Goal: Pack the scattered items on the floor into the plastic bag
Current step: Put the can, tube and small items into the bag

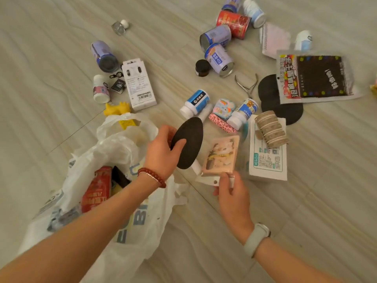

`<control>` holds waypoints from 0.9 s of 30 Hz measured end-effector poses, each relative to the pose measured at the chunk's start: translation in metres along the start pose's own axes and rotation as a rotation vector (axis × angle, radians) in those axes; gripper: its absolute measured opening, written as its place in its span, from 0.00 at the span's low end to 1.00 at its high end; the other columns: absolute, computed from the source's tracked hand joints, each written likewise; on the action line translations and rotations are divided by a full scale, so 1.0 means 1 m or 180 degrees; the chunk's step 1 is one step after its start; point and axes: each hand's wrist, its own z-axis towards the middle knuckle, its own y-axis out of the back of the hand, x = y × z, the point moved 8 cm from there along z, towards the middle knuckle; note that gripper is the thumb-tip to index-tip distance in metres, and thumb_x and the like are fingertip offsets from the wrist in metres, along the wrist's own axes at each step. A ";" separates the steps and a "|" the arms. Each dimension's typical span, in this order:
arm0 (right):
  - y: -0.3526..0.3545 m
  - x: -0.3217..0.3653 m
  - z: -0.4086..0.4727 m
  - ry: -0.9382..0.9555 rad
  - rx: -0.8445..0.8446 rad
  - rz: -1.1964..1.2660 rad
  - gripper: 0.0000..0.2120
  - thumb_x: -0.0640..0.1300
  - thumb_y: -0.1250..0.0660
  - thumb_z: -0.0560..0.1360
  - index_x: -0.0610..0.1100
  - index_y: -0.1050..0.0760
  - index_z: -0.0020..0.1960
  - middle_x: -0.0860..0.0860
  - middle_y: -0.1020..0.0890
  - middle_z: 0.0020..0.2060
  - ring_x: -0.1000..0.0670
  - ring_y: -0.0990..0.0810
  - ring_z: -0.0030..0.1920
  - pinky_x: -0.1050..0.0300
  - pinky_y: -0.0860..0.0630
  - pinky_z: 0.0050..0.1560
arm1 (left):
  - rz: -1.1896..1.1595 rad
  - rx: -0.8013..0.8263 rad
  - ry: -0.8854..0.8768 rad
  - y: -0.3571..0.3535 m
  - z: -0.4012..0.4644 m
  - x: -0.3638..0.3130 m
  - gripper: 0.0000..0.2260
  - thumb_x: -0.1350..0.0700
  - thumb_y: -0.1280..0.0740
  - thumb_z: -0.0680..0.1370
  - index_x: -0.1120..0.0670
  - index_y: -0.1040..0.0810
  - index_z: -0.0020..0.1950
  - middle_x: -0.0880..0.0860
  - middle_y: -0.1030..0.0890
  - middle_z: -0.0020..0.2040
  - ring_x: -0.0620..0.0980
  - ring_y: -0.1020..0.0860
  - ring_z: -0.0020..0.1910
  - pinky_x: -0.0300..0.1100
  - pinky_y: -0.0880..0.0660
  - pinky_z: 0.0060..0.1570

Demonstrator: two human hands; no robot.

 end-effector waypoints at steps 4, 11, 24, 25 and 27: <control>-0.033 0.025 -0.006 0.0636 0.0357 -0.0350 0.09 0.49 0.46 0.78 0.47 0.29 0.47 0.53 0.21 0.42 0.49 0.22 0.39 0.54 0.24 0.36 | 0.0242 0.0186 0.0077 0.078 -0.024 0.031 0.10 0.58 0.36 0.76 0.56 0.27 0.57 0.52 0.22 0.45 0.50 0.24 0.46 0.39 0.31 0.47; -0.098 0.029 -0.029 0.1272 0.1389 -0.1158 0.16 0.44 0.47 0.75 0.38 0.26 0.54 0.44 0.23 0.43 0.46 0.25 0.40 0.50 0.27 0.43 | 0.3080 0.0939 -0.0425 0.123 -0.065 0.097 0.16 0.52 0.37 0.75 0.50 0.27 0.62 0.53 0.21 0.56 0.57 0.26 0.57 0.49 0.31 0.54; -0.186 0.031 -0.055 0.0488 0.2773 -0.2260 0.08 0.37 0.45 0.78 0.42 0.27 0.47 0.48 0.23 0.40 0.57 0.24 0.25 0.71 0.31 0.25 | 0.1288 -0.0367 0.0135 0.172 -0.074 0.163 0.17 0.53 0.38 0.77 0.54 0.29 0.65 0.58 0.25 0.60 0.60 0.27 0.59 0.53 0.31 0.56; -0.188 0.029 -0.049 0.0390 0.2659 -0.2423 0.07 0.38 0.45 0.78 0.42 0.28 0.47 0.44 0.22 0.42 0.55 0.24 0.27 0.69 0.29 0.27 | 0.1098 -0.0500 0.0185 0.178 -0.074 0.167 0.15 0.54 0.38 0.77 0.55 0.27 0.63 0.59 0.24 0.58 0.60 0.25 0.56 0.51 0.29 0.52; -0.186 0.038 -0.032 0.0453 0.2153 -0.2685 0.08 0.38 0.44 0.77 0.41 0.29 0.54 0.40 0.20 0.47 0.45 0.22 0.36 0.57 0.25 0.37 | 0.0820 -0.0671 0.0337 0.187 -0.073 0.173 0.13 0.54 0.38 0.77 0.56 0.24 0.61 0.59 0.23 0.55 0.59 0.24 0.53 0.47 0.29 0.48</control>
